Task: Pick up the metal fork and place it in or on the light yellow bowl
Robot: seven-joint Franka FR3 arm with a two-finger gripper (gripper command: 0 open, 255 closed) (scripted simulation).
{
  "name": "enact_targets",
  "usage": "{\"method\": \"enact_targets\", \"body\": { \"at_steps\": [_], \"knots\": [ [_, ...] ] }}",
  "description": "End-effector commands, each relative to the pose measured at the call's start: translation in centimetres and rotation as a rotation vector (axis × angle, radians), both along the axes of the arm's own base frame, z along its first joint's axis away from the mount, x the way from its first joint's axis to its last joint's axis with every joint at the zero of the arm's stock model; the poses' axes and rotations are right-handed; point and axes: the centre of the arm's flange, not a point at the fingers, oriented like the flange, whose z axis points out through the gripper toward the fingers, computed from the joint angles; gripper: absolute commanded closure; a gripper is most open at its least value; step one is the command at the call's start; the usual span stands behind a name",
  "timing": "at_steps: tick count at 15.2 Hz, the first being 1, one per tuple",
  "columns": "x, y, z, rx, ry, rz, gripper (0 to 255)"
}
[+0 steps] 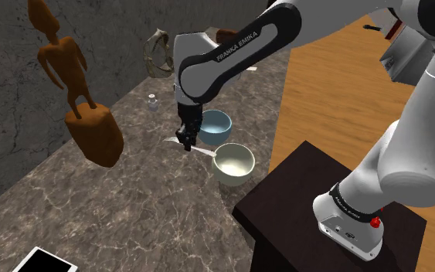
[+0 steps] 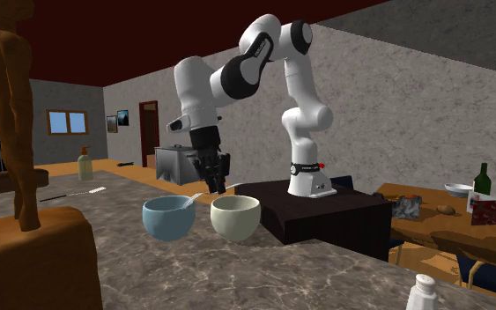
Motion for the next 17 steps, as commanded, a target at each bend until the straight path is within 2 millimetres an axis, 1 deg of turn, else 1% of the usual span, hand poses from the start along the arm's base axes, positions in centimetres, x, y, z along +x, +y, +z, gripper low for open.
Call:
{"method": "enact_targets", "body": {
  "at_steps": [1,13,17],
  "knots": [
    [-1.6,-2.1,-0.3,0.0,0.0,0.0,255],
    [-10.9,-14.7,-0.9,0.0,0.0,0.0,255],
    [-10.9,-14.7,-3.0,0.0,0.0,0.0,255]
  ]
}}
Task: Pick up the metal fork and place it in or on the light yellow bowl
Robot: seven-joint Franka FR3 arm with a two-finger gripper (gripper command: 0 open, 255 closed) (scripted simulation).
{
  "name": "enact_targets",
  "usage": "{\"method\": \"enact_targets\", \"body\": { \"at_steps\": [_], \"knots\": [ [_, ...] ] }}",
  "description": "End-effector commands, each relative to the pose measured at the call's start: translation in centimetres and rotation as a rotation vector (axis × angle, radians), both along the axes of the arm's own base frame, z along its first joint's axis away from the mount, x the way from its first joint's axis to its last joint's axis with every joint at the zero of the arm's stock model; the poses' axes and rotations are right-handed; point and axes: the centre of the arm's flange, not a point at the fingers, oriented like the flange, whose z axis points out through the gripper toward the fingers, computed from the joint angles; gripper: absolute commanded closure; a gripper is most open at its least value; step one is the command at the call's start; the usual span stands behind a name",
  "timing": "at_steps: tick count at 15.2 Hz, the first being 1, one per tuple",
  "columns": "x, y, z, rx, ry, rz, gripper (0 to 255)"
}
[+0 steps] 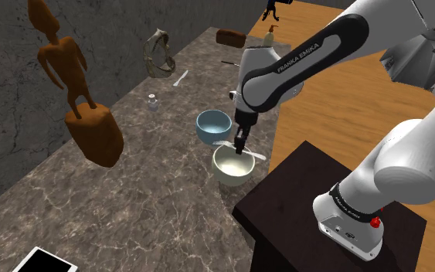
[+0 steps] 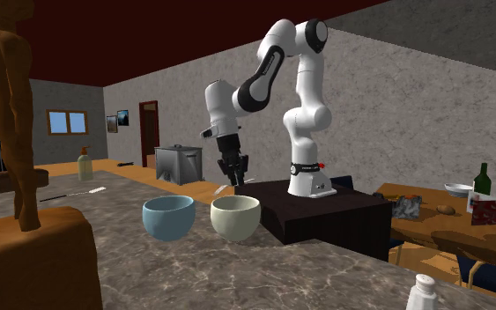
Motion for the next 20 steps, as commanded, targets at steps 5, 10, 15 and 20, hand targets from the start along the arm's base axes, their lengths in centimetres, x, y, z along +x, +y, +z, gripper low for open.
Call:
{"method": "enact_targets", "body": {
  "at_steps": [5,10,15,20],
  "knots": [
    [0.0,0.0,-3.1,0.0,-0.001,0.0,255],
    [0.0,0.0,-4.1,0.0,-0.001,0.0,255],
    [0.0,0.0,-4.1,0.0,-0.001,0.0,0],
    [0.0,0.0,-4.1,0.0,-0.001,0.0,0]
  ]
}}
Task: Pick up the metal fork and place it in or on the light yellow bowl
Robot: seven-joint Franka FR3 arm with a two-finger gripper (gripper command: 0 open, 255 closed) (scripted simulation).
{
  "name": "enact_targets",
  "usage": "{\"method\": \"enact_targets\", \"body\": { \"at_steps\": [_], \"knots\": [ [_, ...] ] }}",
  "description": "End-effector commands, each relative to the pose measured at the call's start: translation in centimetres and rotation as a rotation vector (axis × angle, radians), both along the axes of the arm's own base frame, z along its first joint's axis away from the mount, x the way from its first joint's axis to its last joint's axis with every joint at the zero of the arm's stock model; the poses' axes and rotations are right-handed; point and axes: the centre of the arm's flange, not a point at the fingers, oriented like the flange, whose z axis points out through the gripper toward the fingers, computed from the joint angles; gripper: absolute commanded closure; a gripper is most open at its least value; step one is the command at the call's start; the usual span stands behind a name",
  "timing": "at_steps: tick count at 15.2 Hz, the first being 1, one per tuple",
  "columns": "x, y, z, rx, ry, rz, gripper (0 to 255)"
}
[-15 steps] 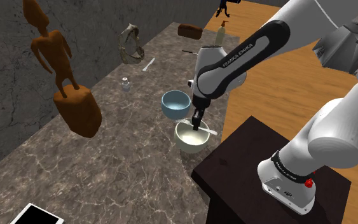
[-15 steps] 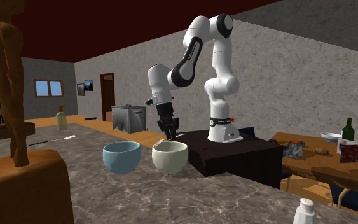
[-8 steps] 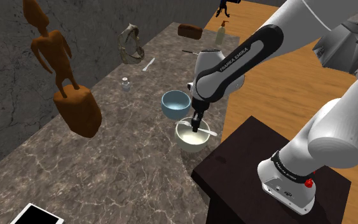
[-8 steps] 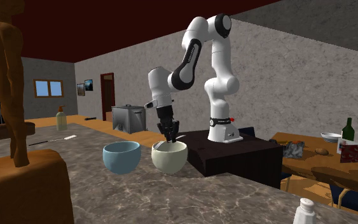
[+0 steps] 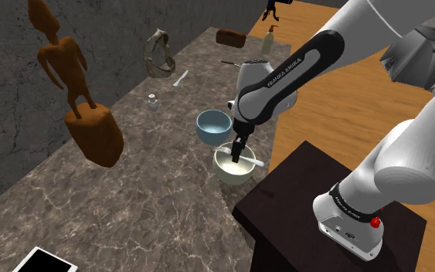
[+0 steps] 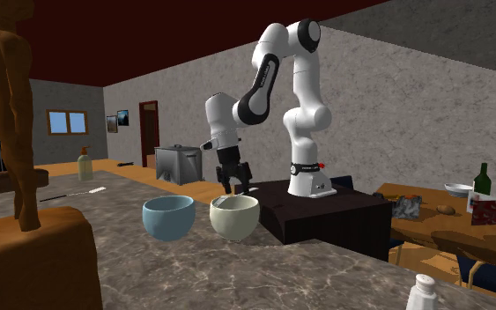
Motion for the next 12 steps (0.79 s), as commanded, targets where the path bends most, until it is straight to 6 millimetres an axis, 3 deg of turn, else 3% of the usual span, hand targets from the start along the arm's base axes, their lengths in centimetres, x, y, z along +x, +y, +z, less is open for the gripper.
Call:
{"method": "enact_targets", "body": {
  "at_steps": [1,4,12],
  "knots": [
    [0.2,-0.2,1.3,0.0,0.0,0.0,0],
    [0.9,-0.7,4.9,0.0,0.0,0.0,0],
    [0.9,-0.7,4.9,0.0,0.0,0.0,0]
  ]
}}
